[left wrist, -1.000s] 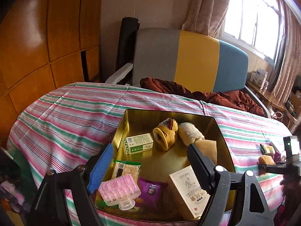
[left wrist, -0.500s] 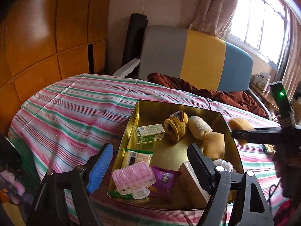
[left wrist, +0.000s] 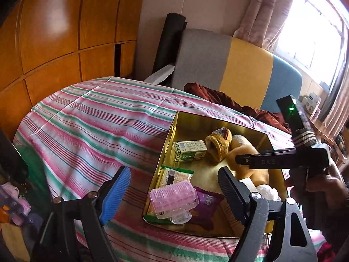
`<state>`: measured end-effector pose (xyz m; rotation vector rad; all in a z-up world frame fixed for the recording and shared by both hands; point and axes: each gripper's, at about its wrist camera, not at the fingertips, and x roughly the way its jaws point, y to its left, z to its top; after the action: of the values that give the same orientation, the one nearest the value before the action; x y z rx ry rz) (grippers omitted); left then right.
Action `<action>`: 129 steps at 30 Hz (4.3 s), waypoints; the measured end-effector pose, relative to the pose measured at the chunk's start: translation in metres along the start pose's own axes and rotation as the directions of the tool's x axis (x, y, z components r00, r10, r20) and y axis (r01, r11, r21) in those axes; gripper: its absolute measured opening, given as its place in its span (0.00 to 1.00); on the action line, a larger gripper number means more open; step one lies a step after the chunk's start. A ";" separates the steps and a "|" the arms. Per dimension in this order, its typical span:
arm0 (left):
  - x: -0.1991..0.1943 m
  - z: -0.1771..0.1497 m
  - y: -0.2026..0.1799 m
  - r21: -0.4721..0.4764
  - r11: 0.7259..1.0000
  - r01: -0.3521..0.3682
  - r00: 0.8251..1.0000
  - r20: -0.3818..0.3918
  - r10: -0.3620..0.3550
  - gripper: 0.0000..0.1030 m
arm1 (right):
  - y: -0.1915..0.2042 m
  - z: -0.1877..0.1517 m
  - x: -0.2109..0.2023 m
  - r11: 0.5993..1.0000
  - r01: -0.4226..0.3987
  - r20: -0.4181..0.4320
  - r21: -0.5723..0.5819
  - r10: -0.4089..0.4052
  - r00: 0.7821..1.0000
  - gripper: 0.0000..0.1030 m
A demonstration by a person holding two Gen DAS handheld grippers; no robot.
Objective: Organize objects
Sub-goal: 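Lower the orange sponge into the gold tray and open the right gripper, then move both open grippers back toward the items on the cloth, then grasp the WEIDAN biscuit pack with the left gripper, then grasp the purple snack packet with the right gripper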
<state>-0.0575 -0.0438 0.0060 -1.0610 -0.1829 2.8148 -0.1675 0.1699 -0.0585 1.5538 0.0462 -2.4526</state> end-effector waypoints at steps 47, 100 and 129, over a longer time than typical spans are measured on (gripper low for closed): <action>0.021 -0.042 -0.301 0.521 0.769 0.369 0.929 -0.218 -0.298 0.83 | -0.394 -0.282 -0.195 0.368 0.074 0.091 0.927 -0.412 0.907 0.79; 0.127 -0.106 -0.420 0.566 0.568 0.597 0.792 -0.527 -0.308 0.50 | -0.350 -0.226 -0.151 0.674 0.127 0.072 0.727 -0.259 0.963 0.68; 0.089 -0.133 -0.357 0.557 0.666 0.497 0.866 -0.359 -0.346 0.49 | -0.292 -0.186 -0.079 0.909 0.271 -0.105 0.316 -0.251 0.962 0.36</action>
<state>-0.0083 0.3309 -0.0943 -0.9792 0.4649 2.0501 -0.0337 0.4964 -0.0976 1.8691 -0.1634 -2.7291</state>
